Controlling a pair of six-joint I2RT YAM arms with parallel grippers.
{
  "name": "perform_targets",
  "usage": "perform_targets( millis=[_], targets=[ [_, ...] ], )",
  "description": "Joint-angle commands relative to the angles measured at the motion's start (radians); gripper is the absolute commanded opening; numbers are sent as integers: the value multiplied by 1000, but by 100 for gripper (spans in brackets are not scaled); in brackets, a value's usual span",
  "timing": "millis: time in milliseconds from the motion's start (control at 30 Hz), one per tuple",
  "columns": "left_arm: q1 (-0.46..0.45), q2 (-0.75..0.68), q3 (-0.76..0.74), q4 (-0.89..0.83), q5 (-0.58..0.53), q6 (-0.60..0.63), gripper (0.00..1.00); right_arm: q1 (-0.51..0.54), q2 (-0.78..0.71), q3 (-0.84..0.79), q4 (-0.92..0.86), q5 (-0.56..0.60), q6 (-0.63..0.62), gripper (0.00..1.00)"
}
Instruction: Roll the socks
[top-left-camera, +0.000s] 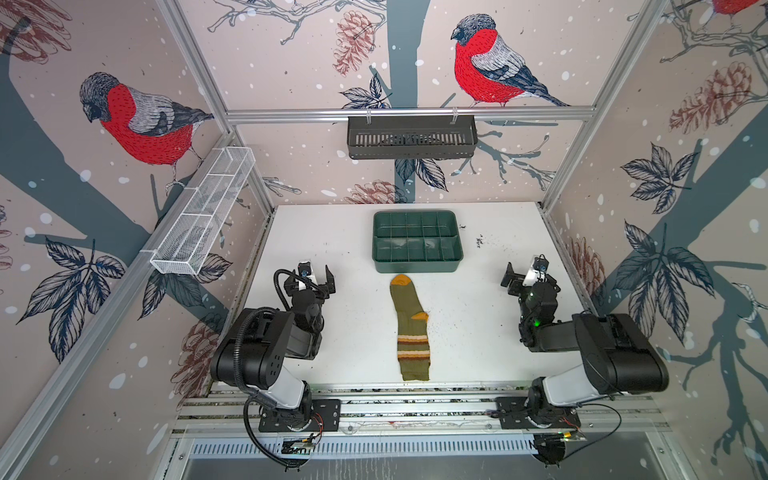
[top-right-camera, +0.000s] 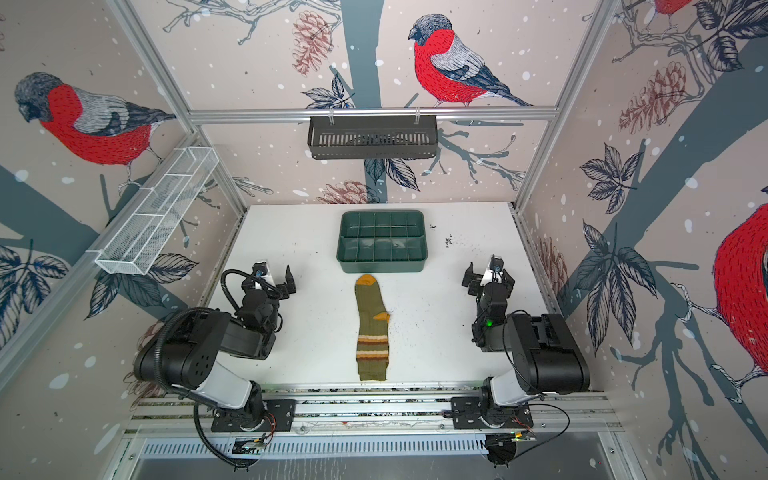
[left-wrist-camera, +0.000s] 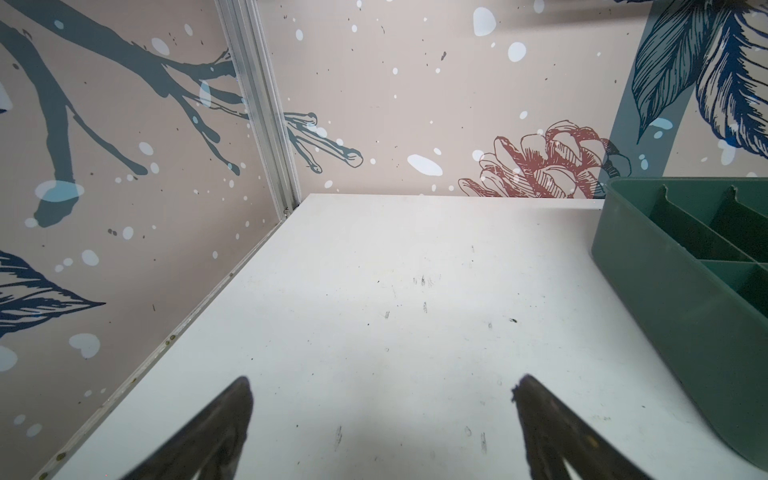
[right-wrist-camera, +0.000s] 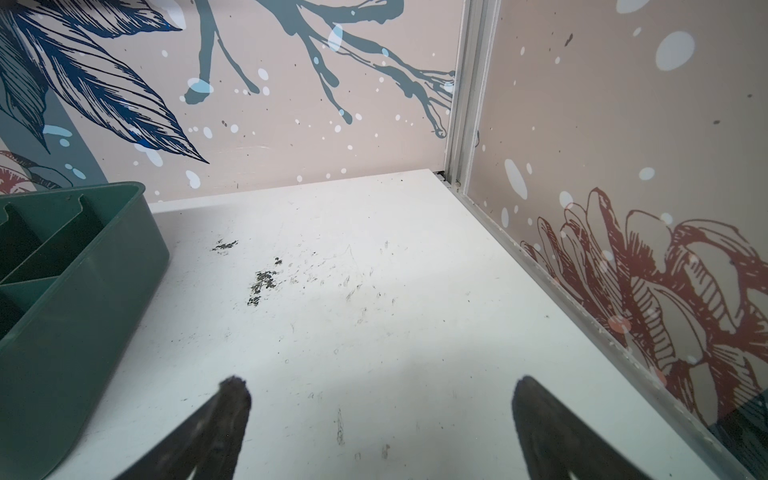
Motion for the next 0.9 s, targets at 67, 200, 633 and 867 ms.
perform_targets(
  millis=[67, 200, 633, 867],
  targets=[
    [3, -5, 6, 8, 5, 2, 97, 0, 0, 4, 3, 9, 4, 100],
    [3, -4, 3, 14, 3, 3, 97, 1, 0, 4, 3, 9, 4, 100],
    [23, -7, 25, -34, 52, -9, 89, 0, 1, 4, 3, 9, 4, 100],
    [44, -11, 34, -61, 94, -21, 68, 3, 1, 7, -2, 8, 4, 100]
  ],
)
